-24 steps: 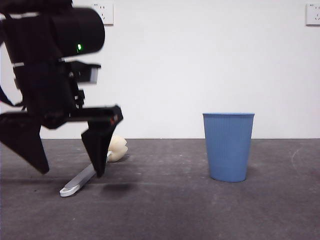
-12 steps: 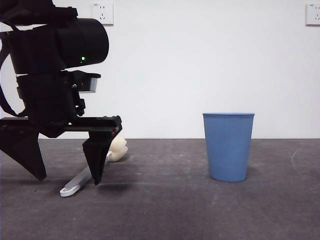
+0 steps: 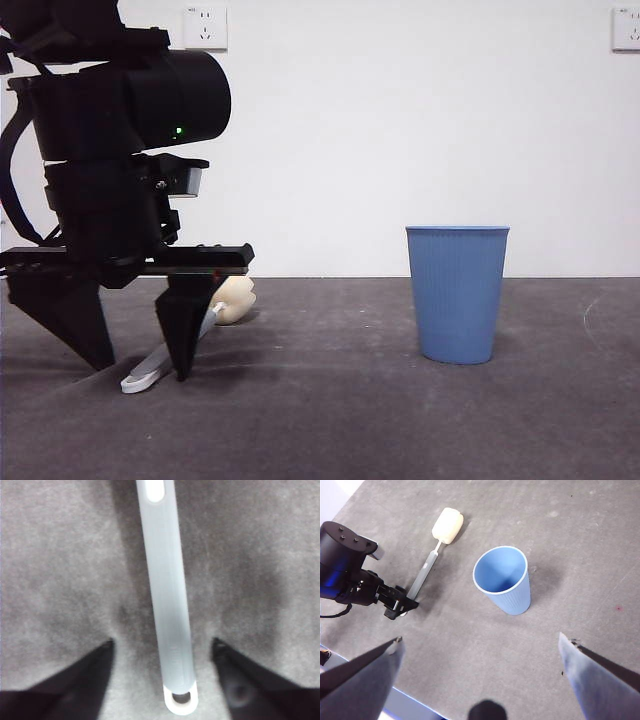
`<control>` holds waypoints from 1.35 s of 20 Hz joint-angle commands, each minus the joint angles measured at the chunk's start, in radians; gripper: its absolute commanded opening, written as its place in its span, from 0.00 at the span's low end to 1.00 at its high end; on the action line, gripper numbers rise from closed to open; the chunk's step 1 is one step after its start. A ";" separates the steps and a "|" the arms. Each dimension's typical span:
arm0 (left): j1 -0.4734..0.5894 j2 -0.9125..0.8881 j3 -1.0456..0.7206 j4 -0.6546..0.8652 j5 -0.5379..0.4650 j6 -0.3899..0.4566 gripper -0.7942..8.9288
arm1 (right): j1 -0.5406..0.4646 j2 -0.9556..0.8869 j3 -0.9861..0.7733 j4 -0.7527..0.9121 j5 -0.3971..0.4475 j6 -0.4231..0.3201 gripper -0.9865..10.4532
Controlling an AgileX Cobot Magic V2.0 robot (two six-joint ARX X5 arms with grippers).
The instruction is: Pick up the cup brush,pick up the cup,insert the brush into the cup,clean the cup,put the cup brush back,put the cup back to the fixed position on the table
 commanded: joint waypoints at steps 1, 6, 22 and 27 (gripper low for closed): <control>-0.003 0.019 -0.005 -0.008 0.024 -0.010 0.23 | 0.002 0.000 0.001 0.006 0.000 0.010 0.66; -0.002 -0.002 -0.005 -0.007 0.045 -0.006 0.23 | 0.002 0.000 0.001 0.006 0.000 0.010 0.66; 0.038 -0.203 0.037 -0.004 0.043 0.040 0.16 | 0.002 0.000 0.001 0.006 0.000 0.006 0.66; 0.046 -0.241 0.040 -0.061 0.044 0.113 0.07 | 0.002 0.000 0.001 0.006 -0.001 0.002 0.66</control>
